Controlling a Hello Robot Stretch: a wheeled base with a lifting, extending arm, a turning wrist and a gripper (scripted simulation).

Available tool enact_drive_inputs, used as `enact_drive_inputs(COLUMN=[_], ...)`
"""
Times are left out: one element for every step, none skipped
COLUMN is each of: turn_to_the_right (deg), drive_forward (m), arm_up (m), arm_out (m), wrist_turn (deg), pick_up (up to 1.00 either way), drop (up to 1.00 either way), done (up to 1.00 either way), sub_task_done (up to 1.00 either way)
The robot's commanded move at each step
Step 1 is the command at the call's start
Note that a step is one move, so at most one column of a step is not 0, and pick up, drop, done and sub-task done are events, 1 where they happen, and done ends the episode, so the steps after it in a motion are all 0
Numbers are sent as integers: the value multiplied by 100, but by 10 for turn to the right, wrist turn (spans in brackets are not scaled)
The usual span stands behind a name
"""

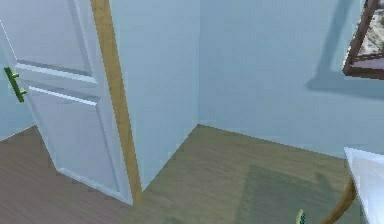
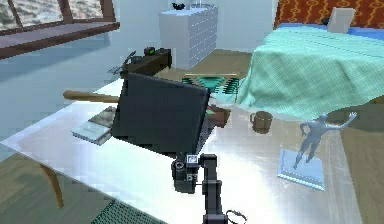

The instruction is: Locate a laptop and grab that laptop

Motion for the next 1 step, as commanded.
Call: enact_drive_inputs(turn_to_the_right=[0], drive_forward=[0], arm_up=[0], arm_out=[0], wrist_turn=[0], pick_up=[0], drop=[0], done=[100], sub_task_done=[0])
